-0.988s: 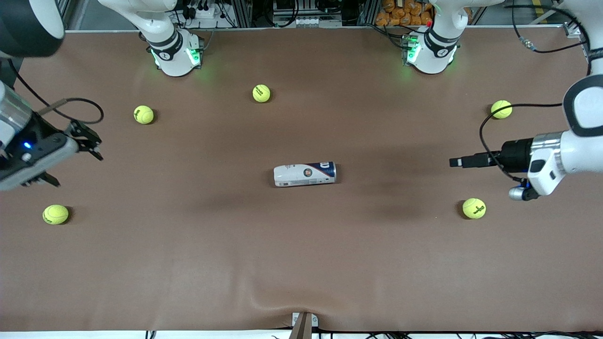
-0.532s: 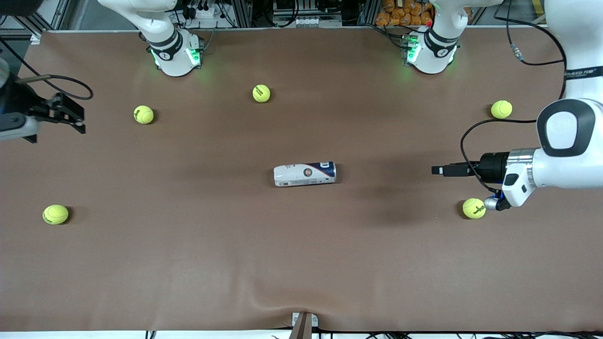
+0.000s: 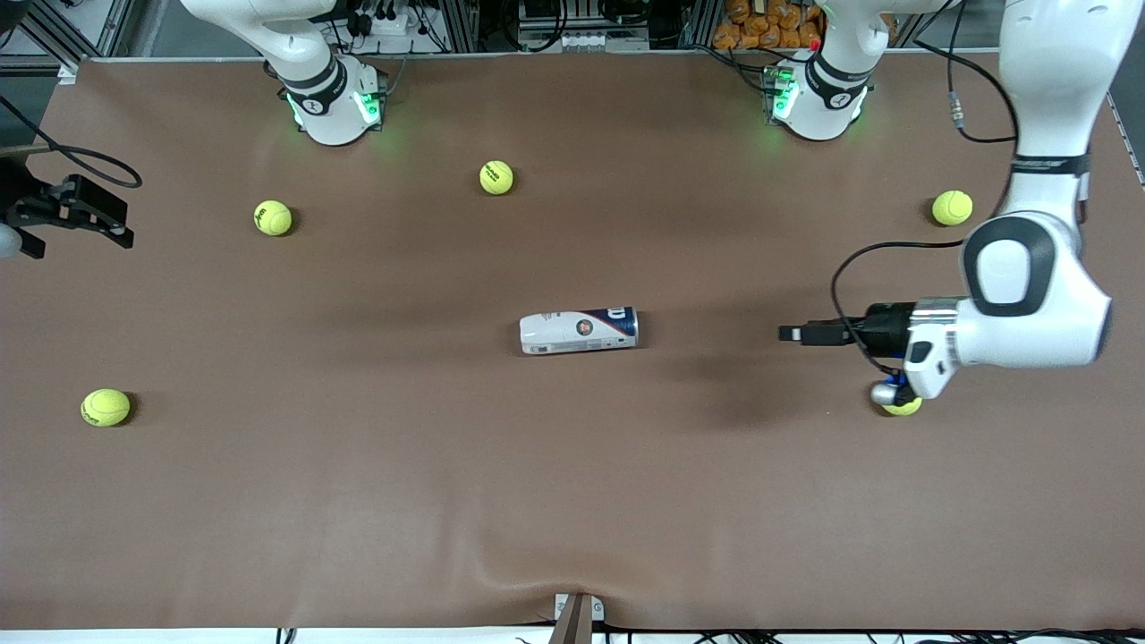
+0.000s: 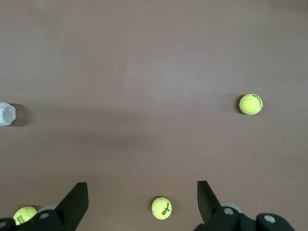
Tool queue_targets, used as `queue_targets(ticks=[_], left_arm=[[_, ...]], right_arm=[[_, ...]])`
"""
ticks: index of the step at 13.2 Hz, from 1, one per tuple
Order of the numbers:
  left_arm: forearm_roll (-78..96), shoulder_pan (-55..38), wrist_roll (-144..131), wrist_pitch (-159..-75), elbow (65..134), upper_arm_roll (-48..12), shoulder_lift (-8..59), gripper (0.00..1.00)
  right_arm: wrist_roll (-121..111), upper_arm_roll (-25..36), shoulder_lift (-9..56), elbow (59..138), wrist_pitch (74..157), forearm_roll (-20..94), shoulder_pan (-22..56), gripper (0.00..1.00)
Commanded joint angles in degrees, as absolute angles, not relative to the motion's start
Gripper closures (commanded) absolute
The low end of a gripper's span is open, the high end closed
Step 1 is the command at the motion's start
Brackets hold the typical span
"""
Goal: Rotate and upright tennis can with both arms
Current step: 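Retract the right gripper while the left gripper reaches toward the can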
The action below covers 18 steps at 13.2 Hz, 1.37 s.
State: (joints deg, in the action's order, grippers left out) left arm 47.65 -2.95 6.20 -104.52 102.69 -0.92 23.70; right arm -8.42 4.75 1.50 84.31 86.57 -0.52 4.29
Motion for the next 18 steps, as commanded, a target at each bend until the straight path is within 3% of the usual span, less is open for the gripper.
queue_targets(ticks=[1,6,10,18], left_arm=[[53.68,-3.08,11.59,-107.22,104.50,-2.11,26.44,0.00],[58.87,-4.13,25.21,-108.54,106.34,-4.66,29.62,0.00],[68.71,-4.83,34.08,-110.30,109.86,-6.50,32.25,0.00],[80.76,-10.80,40.52,-115.21,110.39,-7.65,36.82,0.00]], right_arm=[[-4.59,5.80,-3.25,88.77,87.19,2.02,5.27,0.00],[-0.97,5.62,-6.41,91.84,87.71,2.02,5.27,0.00],[-1.05,5.71,-6.24,91.67,87.63,1.93,5.27,0.00],[-1.06,5.71,-5.80,91.49,87.80,1.06,4.92,0.00]])
